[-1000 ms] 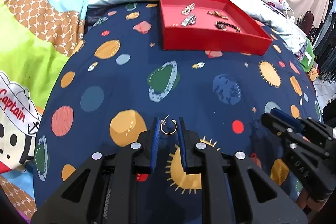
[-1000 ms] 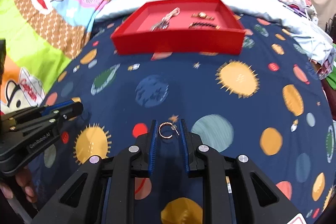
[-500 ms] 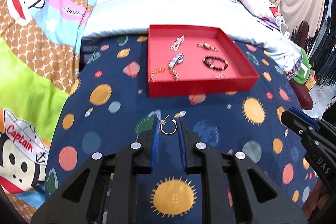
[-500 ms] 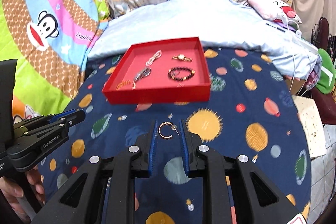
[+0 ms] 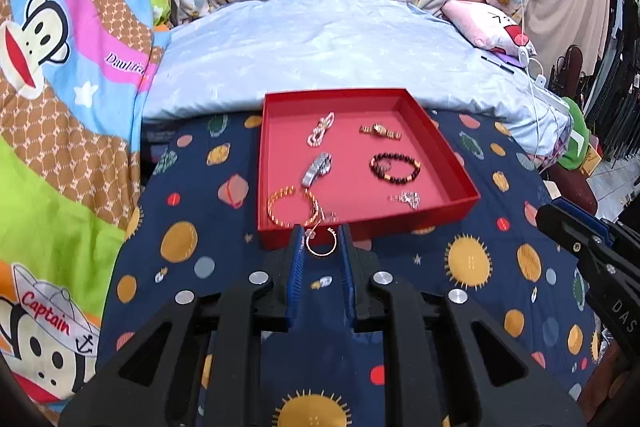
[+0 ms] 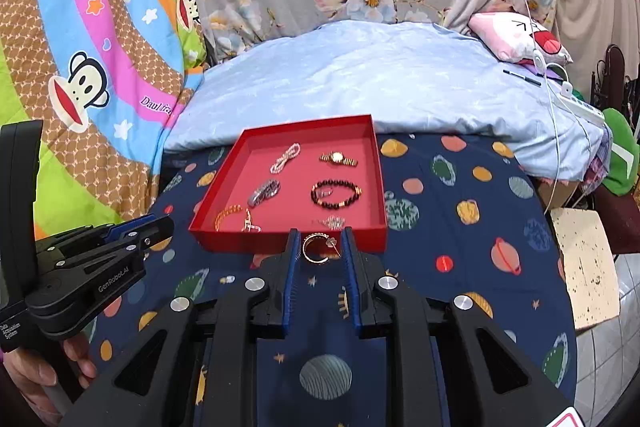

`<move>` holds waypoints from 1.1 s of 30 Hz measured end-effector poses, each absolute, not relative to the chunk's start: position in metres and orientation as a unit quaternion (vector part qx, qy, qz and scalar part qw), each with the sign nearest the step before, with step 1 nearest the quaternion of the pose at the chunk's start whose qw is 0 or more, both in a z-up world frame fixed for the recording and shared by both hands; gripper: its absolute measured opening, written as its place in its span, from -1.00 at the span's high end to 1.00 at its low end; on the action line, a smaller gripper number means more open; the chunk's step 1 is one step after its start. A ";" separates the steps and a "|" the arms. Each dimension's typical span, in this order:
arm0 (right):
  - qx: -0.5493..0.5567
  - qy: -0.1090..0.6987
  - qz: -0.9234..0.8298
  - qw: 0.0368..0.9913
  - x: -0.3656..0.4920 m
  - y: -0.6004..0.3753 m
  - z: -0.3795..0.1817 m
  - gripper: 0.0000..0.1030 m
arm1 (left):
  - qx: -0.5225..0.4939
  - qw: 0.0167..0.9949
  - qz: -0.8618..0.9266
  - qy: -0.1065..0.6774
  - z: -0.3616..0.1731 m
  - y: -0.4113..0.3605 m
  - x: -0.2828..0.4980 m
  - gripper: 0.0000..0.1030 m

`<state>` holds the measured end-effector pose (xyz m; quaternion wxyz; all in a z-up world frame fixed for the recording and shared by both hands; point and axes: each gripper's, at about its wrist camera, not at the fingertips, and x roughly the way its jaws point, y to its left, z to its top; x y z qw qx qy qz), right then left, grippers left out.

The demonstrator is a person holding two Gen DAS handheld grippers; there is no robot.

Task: Organize jewelry
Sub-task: 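Carry both gold hoop earrings over the red tray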

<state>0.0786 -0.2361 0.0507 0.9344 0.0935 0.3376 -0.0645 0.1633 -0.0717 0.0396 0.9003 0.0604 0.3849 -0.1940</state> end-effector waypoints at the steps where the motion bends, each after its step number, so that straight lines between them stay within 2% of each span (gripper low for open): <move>1: 0.092 0.335 -0.065 0.935 0.081 -0.237 0.052 0.64 | 0.061 0.901 -0.194 0.382 0.042 -0.073 0.165 0.68; 20: 0.101 0.324 -0.054 0.939 0.163 -0.267 0.060 0.64 | 0.069 0.919 -0.184 0.341 0.068 -0.105 0.232 0.68; 33: 0.099 0.356 -0.039 0.928 0.245 -0.273 0.024 0.63 | 0.077 0.912 -0.171 0.364 0.036 -0.129 0.297 0.68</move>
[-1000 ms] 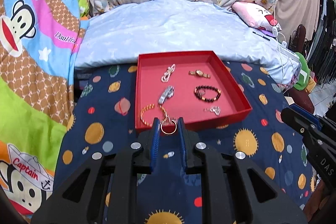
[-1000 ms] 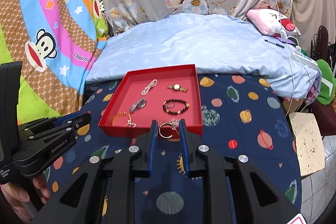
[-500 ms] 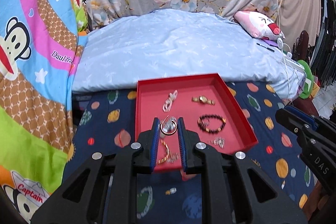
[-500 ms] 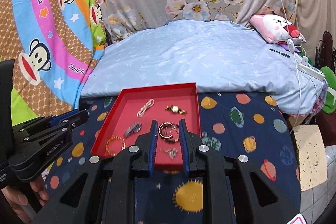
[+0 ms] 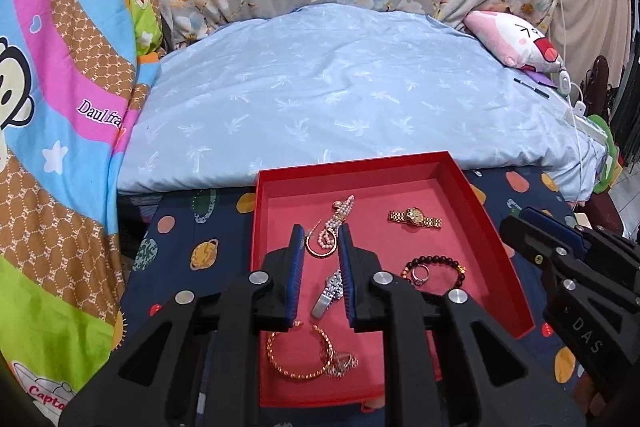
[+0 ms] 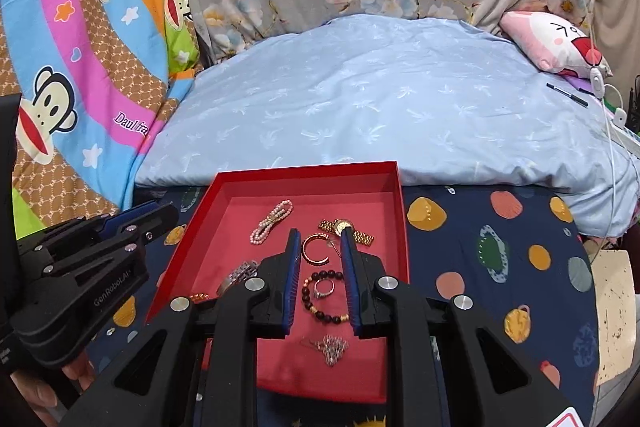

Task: Organize jewelry
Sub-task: 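Carry both gold hoop earrings over the red tray, then open both tools to release the hoop earrings into the tray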

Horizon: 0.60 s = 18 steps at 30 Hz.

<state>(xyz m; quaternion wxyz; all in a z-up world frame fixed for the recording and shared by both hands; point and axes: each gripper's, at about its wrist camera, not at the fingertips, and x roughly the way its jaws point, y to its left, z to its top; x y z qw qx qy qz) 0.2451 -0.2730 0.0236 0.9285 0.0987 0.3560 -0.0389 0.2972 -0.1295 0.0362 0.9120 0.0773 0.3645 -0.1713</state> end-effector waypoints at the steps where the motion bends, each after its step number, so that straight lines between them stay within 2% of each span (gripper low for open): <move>1: 0.101 0.359 -0.039 0.927 0.251 -0.275 0.020 0.63 | 0.078 0.911 -0.171 0.367 0.033 -0.132 0.301 0.68; 10: 0.105 0.375 -0.041 0.920 0.281 -0.282 -0.007 0.57 | 0.082 0.906 -0.160 0.382 0.012 -0.143 0.332 0.66; 12: 0.103 0.371 -0.044 0.922 0.281 -0.283 -0.006 0.51 | 0.080 0.907 -0.152 0.385 0.010 -0.143 0.338 0.39; 13: 0.103 0.369 -0.044 0.923 0.280 -0.283 -0.005 0.47 | 0.078 0.909 -0.146 0.383 0.010 -0.142 0.340 0.14; 18: 0.108 0.352 -0.053 0.928 0.262 -0.288 0.007 0.34 | 0.066 0.915 -0.129 0.376 0.015 -0.126 0.341 -0.04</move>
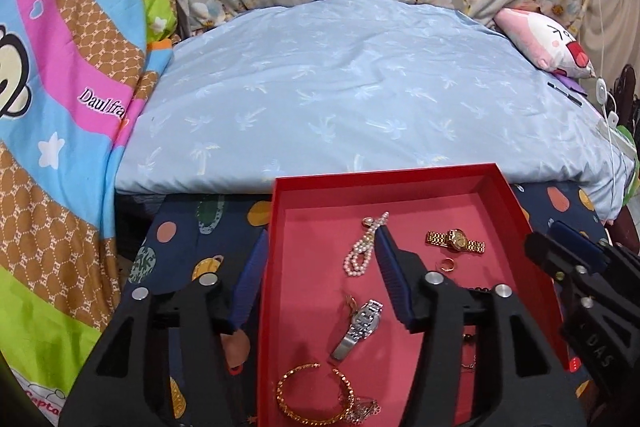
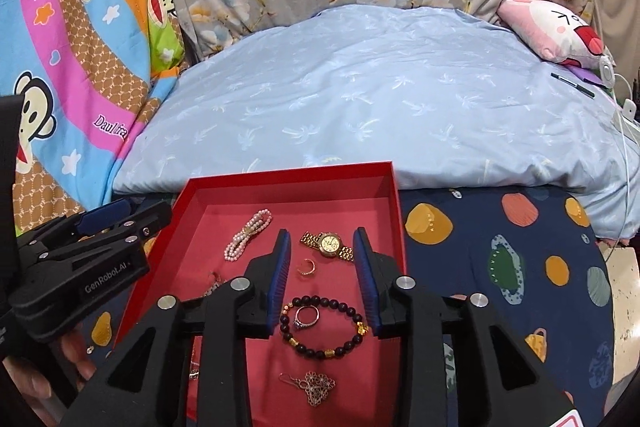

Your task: Organize jewelry

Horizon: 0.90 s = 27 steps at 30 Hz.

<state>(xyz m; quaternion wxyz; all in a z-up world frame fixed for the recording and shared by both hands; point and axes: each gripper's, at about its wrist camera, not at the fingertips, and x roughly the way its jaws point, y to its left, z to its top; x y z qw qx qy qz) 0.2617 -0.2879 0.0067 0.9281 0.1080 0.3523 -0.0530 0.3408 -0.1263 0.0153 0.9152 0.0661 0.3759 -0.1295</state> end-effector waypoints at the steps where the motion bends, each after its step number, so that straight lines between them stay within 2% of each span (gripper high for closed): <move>1: 0.109 0.351 -0.054 0.929 0.256 -0.288 0.009 0.31 | 0.063 0.915 -0.130 0.376 0.017 -0.122 0.338 -0.04; 10: 0.099 0.347 -0.077 0.930 0.178 -0.268 0.014 0.06 | 0.043 0.917 -0.132 0.375 0.026 -0.075 0.286 -0.04; 17: 0.115 0.360 -0.081 0.922 0.126 -0.253 0.004 0.03 | 0.039 0.912 -0.132 0.386 0.019 -0.050 0.231 -0.04; 21: 0.113 0.364 -0.086 0.920 0.106 -0.240 -0.002 -0.09 | 0.037 0.908 -0.130 0.397 0.011 -0.045 0.204 -0.05; 25: 0.110 0.363 -0.090 0.921 0.092 -0.228 -0.004 -0.26 | 0.034 0.907 -0.124 0.402 0.005 -0.044 0.183 -0.28; 27: 0.105 0.361 -0.095 0.922 0.087 -0.222 -0.004 -0.32 | 0.039 0.910 -0.120 0.395 0.005 -0.046 0.173 -0.30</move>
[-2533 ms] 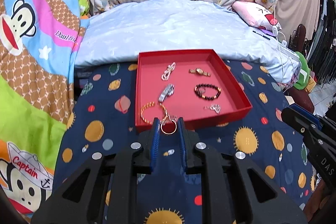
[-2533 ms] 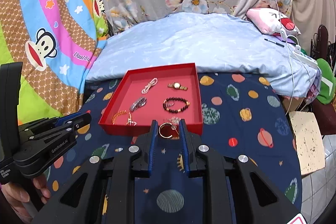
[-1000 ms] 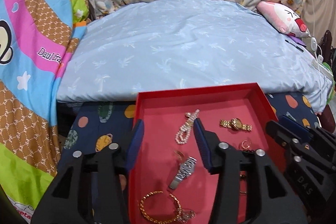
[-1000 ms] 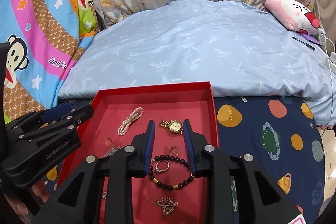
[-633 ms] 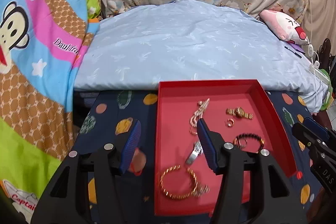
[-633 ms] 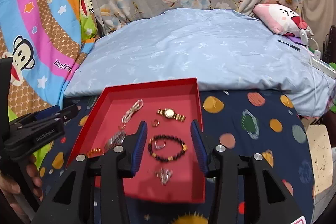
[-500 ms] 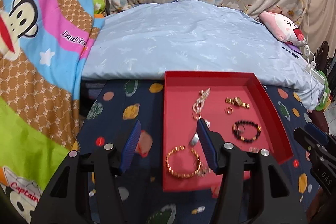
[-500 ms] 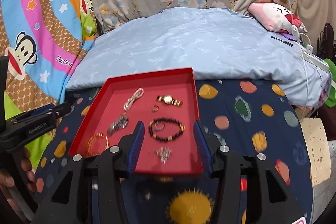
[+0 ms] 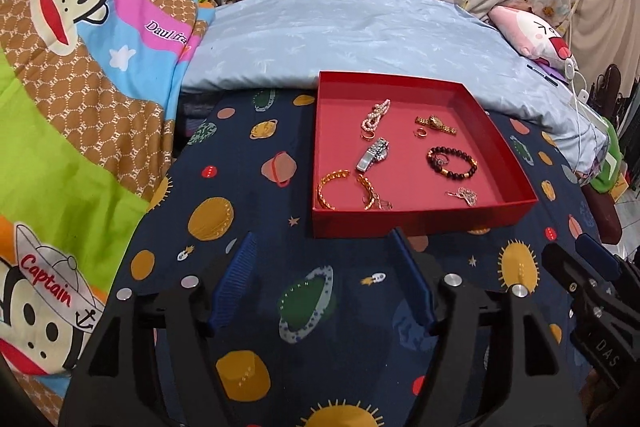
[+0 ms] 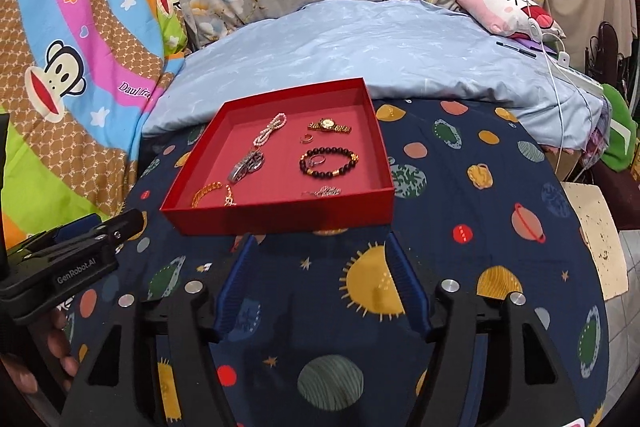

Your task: Organize jewelry

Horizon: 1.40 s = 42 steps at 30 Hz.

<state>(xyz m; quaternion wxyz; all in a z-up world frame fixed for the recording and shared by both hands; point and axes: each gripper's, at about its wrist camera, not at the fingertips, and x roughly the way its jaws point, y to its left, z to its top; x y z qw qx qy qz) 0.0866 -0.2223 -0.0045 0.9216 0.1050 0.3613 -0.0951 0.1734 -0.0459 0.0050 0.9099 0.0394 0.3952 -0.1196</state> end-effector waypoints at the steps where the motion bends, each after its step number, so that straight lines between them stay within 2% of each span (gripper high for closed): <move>1: 0.100 0.360 -0.099 0.922 0.083 -0.219 -0.004 -0.37 | 0.042 0.912 -0.116 0.392 0.006 -0.047 0.170 -0.36; 5: 0.101 0.356 -0.101 0.924 0.074 -0.213 -0.003 -0.50 | 0.047 0.916 -0.113 0.382 0.008 -0.050 0.158 -0.62; 9: 0.092 0.348 -0.118 0.926 0.067 -0.208 -0.001 -0.64 | 0.059 0.919 -0.115 0.372 0.011 -0.057 0.147 -0.76; 23: 0.081 0.353 -0.140 0.921 0.054 -0.197 -0.001 -0.67 | 0.044 0.913 -0.090 0.395 0.004 -0.047 0.134 -0.78; 42: 0.082 0.349 -0.142 0.923 0.044 -0.191 0.002 -0.67 | 0.061 0.920 -0.078 0.380 0.011 -0.040 0.118 -0.78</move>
